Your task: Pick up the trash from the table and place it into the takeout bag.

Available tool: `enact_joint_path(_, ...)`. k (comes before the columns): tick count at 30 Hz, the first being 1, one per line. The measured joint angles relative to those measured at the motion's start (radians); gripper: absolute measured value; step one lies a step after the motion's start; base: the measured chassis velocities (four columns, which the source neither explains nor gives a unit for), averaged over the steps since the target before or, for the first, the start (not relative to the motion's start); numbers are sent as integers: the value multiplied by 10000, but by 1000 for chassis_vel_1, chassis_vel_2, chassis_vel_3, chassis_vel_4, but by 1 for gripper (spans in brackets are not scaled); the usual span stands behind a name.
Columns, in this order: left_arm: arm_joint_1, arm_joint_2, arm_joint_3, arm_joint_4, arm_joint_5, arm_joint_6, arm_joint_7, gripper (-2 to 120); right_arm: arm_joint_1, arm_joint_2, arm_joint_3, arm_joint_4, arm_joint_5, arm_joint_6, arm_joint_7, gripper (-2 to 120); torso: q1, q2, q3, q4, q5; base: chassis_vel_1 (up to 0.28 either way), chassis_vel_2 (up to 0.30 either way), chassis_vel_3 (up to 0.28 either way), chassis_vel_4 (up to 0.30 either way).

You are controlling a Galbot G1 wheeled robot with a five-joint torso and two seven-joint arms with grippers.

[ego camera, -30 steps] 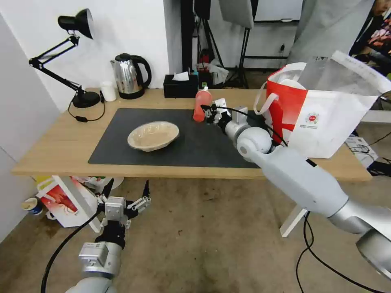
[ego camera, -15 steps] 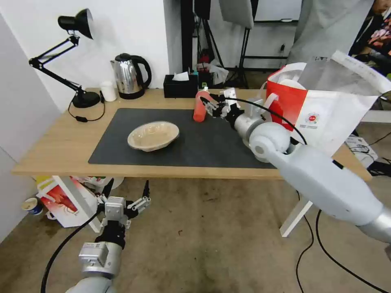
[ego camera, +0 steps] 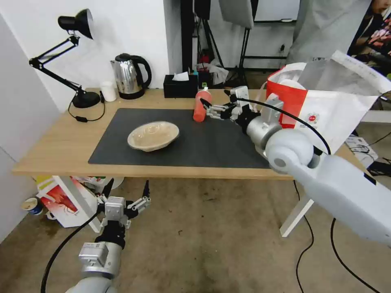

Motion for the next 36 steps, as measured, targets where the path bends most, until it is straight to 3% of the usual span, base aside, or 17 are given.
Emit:
enact_joint_path(3,0,-1,0,0,0,0,0,100,-354,-156,261,371,1,-3,4,100,-1,0,0,-1,0,0,0,0,0)
enact_joint_path(5,0,-1,0,0,0,0,0,100,-1443,-273,1202,1210,-186,13,257,100,0,0,0,0,-1,0,0,0,0)
enact_joint_path(9,0,-1,-1,0,0,0,0,100,-2301,-297,1843,1699,-470,42,308,100,-1,0,0,-2,1,0,0,0,0)
enact_joint_path(16,0,0,0,0,0,0,0,100,-2960,-424,2324,2046,-409,-7,486,100,-1,0,1,-2,0,0,0,0,0)
enact_joint_path(23,1,-1,-1,0,0,0,0,100,-2421,-464,1956,1706,278,-334,992,100,-1,0,1,0,2,0,0,0,0)
enact_joint_path(27,0,-1,0,0,0,0,0,100,-1669,-297,1261,1127,439,-390,1163,100,0,0,1,-1,1,0,0,0,0)
enact_joint_path(36,0,0,0,0,0,0,0,100,-112,662,-58,-856,882,-526,1471,100,1,0,2,-1,-1,0,0,0,0)
